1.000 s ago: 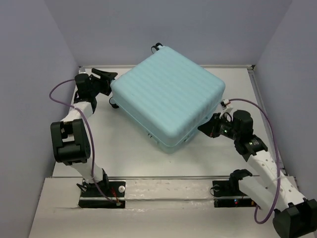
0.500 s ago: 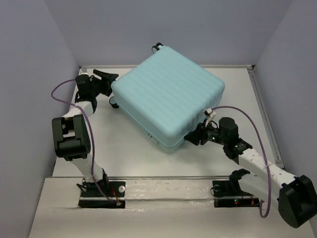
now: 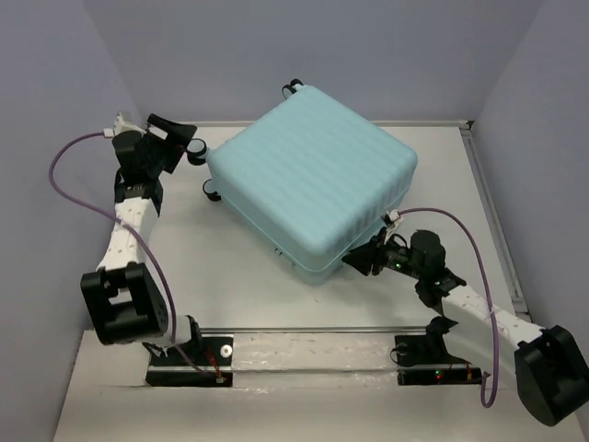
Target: Pack the luggage
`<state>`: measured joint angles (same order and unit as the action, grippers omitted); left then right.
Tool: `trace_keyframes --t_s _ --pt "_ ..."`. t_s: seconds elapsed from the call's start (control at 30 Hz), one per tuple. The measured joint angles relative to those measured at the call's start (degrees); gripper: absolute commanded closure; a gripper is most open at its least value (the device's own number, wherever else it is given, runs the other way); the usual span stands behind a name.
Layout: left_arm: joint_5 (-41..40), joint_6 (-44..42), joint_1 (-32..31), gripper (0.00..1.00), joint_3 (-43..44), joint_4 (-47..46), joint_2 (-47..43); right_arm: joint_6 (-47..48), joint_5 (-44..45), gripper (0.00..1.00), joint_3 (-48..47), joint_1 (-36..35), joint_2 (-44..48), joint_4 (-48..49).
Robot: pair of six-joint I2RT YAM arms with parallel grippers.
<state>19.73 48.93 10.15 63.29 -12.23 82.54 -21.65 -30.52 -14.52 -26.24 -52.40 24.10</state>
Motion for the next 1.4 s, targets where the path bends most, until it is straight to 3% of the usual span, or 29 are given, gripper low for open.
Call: trace_keyframes --t_s 0.2,0.33,0.53,0.67,0.87,0.93,1.07,1.3,1.4 --pt "-1.60 -3.82 -4.92 0.54 -12.61 -0.63 -17.94 -1.09 0.74 0.60 2.43 0.00 2.49 1.79" --pt "-2.16 -6.10 -13.31 0.63 -24.68 1.29 -27.98 -1.11 1.22 0.62 2.43 0.00 2.14 2.97" --pt "-3.72 -6.10 -18.91 0.63 -38.40 6.49 -37.86 -1.07 1.46 0.62 2.43 0.00 -0.02 4.76" --pt "-4.39 -5.51 -26.25 0.63 -41.24 6.71 -37.83 -1.05 1.07 0.62 2.23 0.00 -3.06 6.69" --pt "-6.97 -3.67 -35.85 0.63 -42.64 4.98 -36.70 -1.27 -0.42 0.65 2.16 0.00 -7.32 12.22" --pt "-7.61 -3.43 -36.98 0.63 -42.64 3.65 -35.56 -1.55 -1.05 0.71 2.16 0.00 -8.66 13.97" --pt "-8.92 -3.39 -40.48 0.63 -42.64 1.29 -32.26 -2.36 -2.10 0.93 2.21 0.00 -10.80 16.70" --pt "-13.68 -3.39 -48.83 0.63 -41.46 -1.81 -26.77 -3.67 -1.99 0.93 2.95 0.00 -10.64 17.79" --pt "-15.50 -3.39 -50.99 0.63 -40.52 -2.73 -25.11 -3.82 0.68 0.93 3.13 -0.79 -7.50 14.08"
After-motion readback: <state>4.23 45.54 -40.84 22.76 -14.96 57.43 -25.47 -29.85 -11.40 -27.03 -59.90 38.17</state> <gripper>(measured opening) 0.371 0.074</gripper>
